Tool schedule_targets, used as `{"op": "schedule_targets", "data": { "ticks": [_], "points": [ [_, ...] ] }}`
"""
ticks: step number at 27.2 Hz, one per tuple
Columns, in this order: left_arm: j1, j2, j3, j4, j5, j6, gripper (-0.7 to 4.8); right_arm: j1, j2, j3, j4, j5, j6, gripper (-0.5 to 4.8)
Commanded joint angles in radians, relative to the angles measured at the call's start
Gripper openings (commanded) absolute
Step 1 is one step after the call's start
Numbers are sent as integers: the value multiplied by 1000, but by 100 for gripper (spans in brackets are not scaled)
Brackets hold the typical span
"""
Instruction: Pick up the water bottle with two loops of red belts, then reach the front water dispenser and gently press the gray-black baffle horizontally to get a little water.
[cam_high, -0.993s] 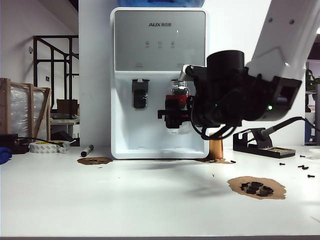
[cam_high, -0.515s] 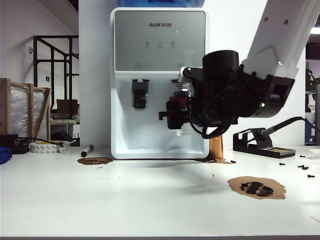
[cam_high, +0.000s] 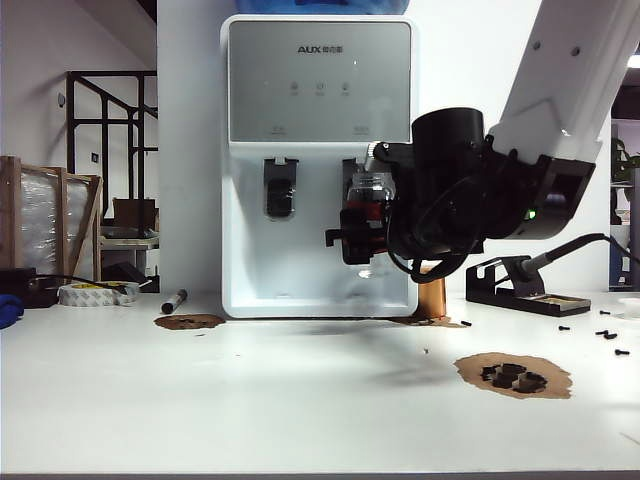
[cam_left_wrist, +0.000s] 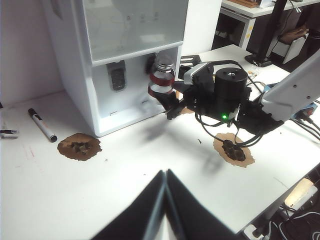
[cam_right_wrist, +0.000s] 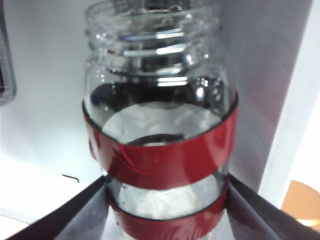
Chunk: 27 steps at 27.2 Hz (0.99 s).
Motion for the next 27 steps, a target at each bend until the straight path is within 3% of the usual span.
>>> {"op": "schedule_targets", "data": {
  "ticks": [1,27],
  "points": [
    [2,2,5,6,5,-2,-1,-3,-7,9,45,-53,6,-2],
    [2,2,5,5,23,0,-1,-18,-7,21,48,-69,5,-2]
  ]
}}
